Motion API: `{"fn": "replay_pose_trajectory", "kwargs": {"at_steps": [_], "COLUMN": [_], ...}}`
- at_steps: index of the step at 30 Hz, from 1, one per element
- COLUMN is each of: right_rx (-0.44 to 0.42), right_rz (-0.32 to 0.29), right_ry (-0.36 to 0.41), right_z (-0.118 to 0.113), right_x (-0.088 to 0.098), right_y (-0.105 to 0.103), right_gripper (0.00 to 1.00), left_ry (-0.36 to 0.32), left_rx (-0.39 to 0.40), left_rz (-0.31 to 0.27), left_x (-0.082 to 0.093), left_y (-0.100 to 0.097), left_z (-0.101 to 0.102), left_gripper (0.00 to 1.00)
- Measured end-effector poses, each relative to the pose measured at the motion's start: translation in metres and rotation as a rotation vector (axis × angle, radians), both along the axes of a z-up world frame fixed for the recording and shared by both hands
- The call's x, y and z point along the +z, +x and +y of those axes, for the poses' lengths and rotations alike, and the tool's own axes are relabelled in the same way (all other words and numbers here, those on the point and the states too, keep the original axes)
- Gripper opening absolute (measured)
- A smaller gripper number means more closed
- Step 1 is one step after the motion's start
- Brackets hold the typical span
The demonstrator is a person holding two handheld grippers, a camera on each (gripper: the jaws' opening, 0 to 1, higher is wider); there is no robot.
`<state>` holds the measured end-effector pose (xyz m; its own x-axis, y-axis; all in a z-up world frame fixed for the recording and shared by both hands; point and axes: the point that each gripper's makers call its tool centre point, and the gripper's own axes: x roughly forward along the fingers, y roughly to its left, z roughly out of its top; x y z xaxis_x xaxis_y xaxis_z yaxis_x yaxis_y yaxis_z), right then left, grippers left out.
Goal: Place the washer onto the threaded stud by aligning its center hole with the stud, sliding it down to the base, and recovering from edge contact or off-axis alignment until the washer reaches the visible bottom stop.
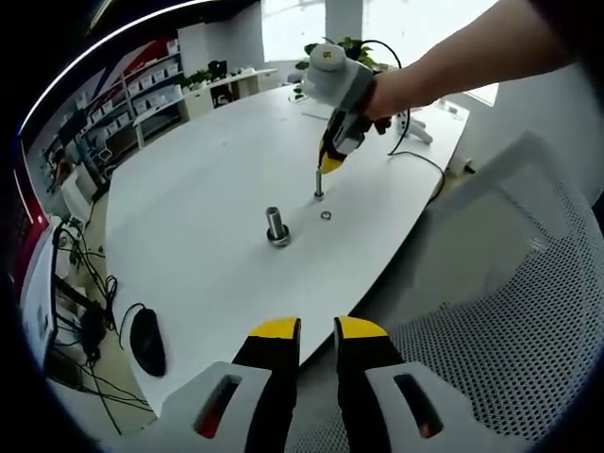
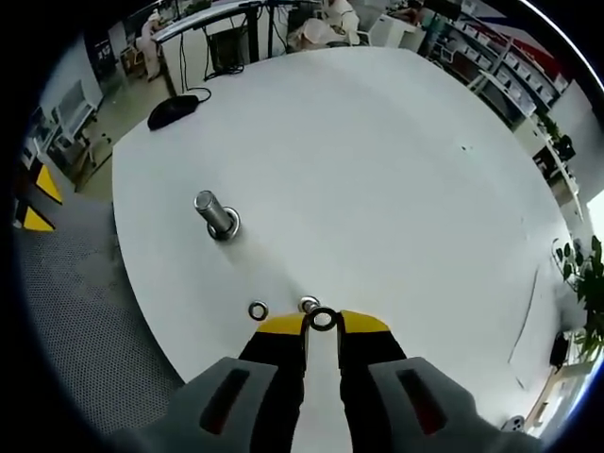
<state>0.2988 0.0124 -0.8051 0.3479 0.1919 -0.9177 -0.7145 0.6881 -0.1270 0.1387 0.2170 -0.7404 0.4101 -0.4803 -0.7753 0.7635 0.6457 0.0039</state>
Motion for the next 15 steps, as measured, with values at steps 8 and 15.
{"fn": "replay_pose_trajectory", "kwargs": {"at_steps": [8,15], "right_rx": [0.021,0.044], "right_rz": [-0.008,-0.013], "right_ry": [-0.005,-0.004], "right_z": [0.0020,0.0039], "right_x": [0.0023,0.0030], "right_y": [0.0011,-0.0004], "right_gripper": [0.14,0.14], "left_ry": [0.004,0.013], "left_rx": [0.013,0.006], "left_rz": [-0.006,-0.005], "left_x": [0.0004,-0.0007], "left_y": [0.0019,0.0007], "left_z": [0.0022,0.0009], "left_gripper": [0.12,0.12]}}
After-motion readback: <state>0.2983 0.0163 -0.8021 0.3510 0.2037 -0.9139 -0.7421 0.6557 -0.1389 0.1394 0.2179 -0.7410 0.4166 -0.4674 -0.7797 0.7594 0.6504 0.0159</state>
